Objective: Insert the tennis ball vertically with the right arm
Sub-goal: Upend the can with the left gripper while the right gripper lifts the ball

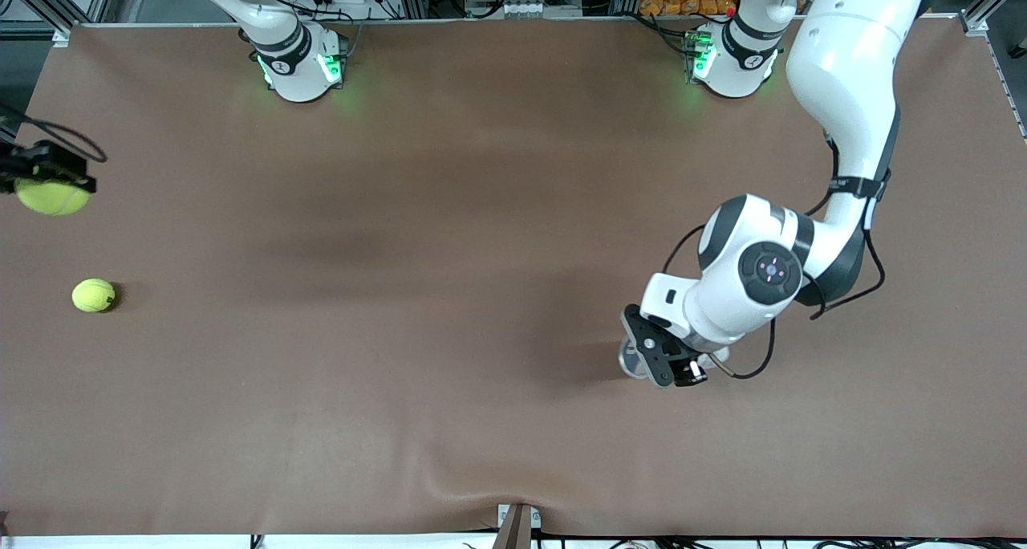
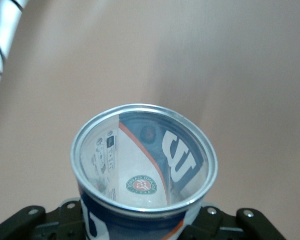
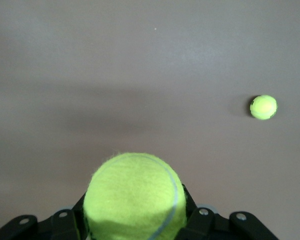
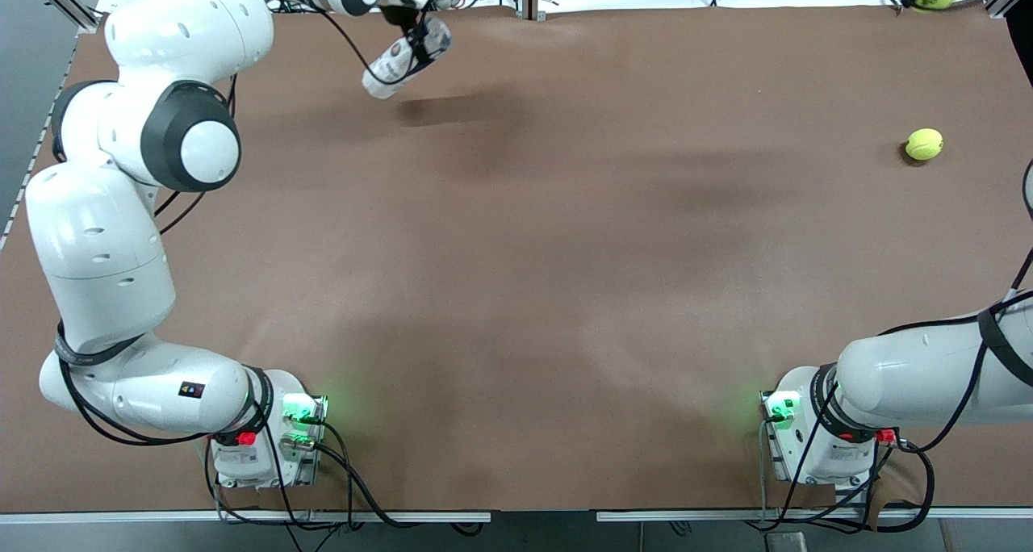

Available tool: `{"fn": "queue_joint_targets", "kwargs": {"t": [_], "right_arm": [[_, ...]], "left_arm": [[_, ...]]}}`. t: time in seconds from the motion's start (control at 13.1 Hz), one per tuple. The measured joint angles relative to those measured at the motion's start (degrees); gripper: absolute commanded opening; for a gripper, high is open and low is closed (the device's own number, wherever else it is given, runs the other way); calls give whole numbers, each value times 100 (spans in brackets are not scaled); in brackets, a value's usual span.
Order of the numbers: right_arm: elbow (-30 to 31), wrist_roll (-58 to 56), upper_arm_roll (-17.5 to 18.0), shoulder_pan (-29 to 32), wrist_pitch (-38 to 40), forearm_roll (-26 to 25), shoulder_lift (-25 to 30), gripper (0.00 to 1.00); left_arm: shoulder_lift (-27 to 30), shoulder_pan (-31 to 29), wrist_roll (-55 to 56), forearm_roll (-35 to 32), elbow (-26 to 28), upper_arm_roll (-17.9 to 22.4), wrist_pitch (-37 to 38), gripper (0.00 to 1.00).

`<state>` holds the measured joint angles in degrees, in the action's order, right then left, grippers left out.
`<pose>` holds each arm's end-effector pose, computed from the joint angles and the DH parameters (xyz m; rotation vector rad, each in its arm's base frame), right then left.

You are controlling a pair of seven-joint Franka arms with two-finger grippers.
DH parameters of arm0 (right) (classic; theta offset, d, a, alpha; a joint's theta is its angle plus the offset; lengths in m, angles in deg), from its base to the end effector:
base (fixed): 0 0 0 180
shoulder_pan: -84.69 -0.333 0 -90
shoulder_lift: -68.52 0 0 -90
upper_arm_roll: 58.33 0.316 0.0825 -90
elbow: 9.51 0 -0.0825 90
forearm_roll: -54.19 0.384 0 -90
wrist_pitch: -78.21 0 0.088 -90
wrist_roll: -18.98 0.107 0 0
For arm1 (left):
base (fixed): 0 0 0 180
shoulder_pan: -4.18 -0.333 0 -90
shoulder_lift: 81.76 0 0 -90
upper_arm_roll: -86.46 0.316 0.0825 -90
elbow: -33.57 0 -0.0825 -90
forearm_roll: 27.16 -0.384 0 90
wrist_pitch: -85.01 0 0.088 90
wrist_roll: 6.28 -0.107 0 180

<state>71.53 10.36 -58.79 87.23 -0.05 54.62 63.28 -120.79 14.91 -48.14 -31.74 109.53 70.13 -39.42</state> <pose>0.5604 -0.0282 0.6292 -3.1095 -0.1542 0.2161 0.6908 -0.2920 0.3621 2.5475 -1.6766 0.3096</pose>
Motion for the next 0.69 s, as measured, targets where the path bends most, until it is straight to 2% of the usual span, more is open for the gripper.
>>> {"fn": "queue_joint_targets", "kwargs": {"t": [0.23, 0.46, 0.53, 0.69], "right_arm": [[-120, 1693, 1058, -47, 181, -127, -9, 0], [-120, 3536, 1944, -78, 192, -97, -86, 0], [-120, 3957, 2173, -85, 183, 5, -139, 0], [-120, 4280, 2289, -81, 72, 544, -213, 0]], "left_arm": [[180, 11, 913, 173, -4, -425, -550, 62], [171, 104, 1826, 383, 72, -673, -1610, 62], [126, 198, 2105, 455, 118, -699, -2055, 62], [-54, 542, 2797, 476, 244, -721, -3056, 62]]}}
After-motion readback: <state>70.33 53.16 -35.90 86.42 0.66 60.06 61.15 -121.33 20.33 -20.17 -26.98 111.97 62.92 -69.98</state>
